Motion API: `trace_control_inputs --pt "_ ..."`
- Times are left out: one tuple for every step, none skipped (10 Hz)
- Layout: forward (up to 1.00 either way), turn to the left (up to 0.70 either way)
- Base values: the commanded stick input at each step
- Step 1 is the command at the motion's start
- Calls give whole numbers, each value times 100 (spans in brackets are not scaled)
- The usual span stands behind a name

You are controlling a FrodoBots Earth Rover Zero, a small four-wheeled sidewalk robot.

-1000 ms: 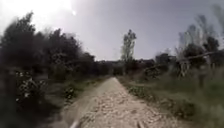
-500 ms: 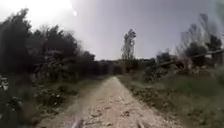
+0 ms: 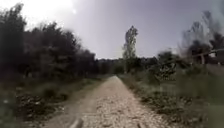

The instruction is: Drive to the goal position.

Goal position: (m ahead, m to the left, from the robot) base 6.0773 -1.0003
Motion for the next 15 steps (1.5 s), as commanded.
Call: trace_control_inputs --pt "100 0" --pt "100 0" --pt "100 0" --pt "100 0" --pt "100 0" --pt "100 0" --pt "100 0" --pt "100 0" --pt "100 0" --pt "100 0" --pt "100 0" --pt "100 0" --pt "100 0" --pt "100 0" --pt "100 0"
